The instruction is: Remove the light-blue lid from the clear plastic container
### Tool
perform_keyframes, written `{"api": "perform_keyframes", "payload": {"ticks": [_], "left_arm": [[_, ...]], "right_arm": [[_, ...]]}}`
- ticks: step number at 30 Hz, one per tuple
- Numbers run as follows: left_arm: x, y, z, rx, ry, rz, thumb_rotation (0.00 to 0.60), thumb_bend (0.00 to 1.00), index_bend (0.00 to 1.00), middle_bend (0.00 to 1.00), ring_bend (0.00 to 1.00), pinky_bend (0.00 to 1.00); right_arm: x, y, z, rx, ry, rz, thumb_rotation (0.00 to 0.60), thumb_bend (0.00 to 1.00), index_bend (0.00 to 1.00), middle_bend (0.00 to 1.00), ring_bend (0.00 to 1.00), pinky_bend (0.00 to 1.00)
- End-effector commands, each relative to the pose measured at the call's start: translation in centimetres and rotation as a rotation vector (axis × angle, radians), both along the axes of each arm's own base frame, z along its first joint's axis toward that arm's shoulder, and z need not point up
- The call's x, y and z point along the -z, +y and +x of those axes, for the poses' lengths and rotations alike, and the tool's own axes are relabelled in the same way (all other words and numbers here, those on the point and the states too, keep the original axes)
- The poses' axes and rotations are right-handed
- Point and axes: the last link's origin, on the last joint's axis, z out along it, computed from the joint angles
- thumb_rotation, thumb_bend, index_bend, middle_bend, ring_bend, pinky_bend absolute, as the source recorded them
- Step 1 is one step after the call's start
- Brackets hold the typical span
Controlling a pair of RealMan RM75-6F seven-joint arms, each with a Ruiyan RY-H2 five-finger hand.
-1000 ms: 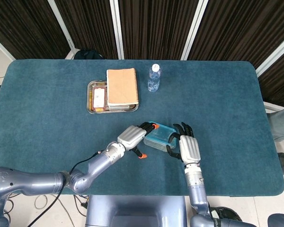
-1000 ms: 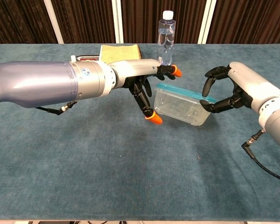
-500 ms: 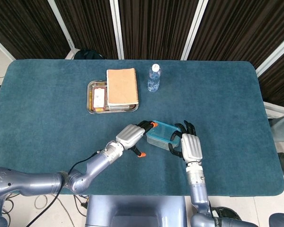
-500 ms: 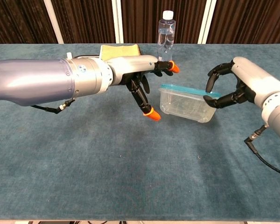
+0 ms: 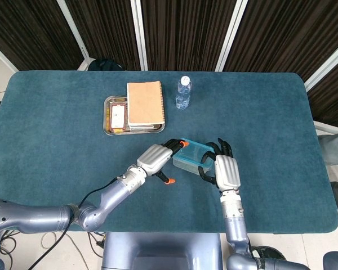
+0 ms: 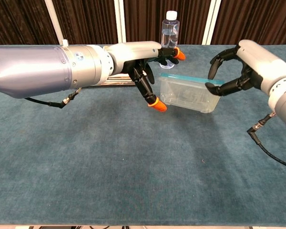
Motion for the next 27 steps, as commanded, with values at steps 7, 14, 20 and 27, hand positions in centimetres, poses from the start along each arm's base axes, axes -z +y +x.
{"api": "perform_keyframes", "payload": {"ticks": [7, 14, 20, 27], "left_arm": [[-1.0, 0.1, 0.0, -0.003, -0.010, 0.019, 0.600, 0.01, 0.00, 0.06, 0.05, 0.28], [-1.5, 0.1, -0.1, -0.001, -0.009, 0.028, 0.600, 0.01, 0.00, 0.06, 0.05, 0.28], [-2.3, 0.5, -0.3, -0.003, -0.013, 0.048, 0.600, 0.01, 0.00, 0.06, 0.05, 0.27], [-2.5, 0.3, -0.5, -0.007, -0.018, 0.049, 0.600, 0.01, 0.01, 0.06, 0.05, 0.28]], "right_arm": [[-0.7, 0.0, 0.4, 0.014, -0.012, -0.010, 0.600, 0.65, 0.68, 0.26, 0.00, 0.00], [-1.1, -0.3, 0.9, 0.017, -0.036, -0.012, 0.600, 0.65, 0.69, 0.27, 0.00, 0.00], [-4.1, -2.2, 4.5, -0.058, -0.146, -0.127, 0.600, 0.65, 0.70, 0.27, 0.00, 0.00], [-3.2, -1.8, 1.4, 0.004, -0.057, -0.078, 0.600, 0.65, 0.70, 0.27, 0.00, 0.00]]}}
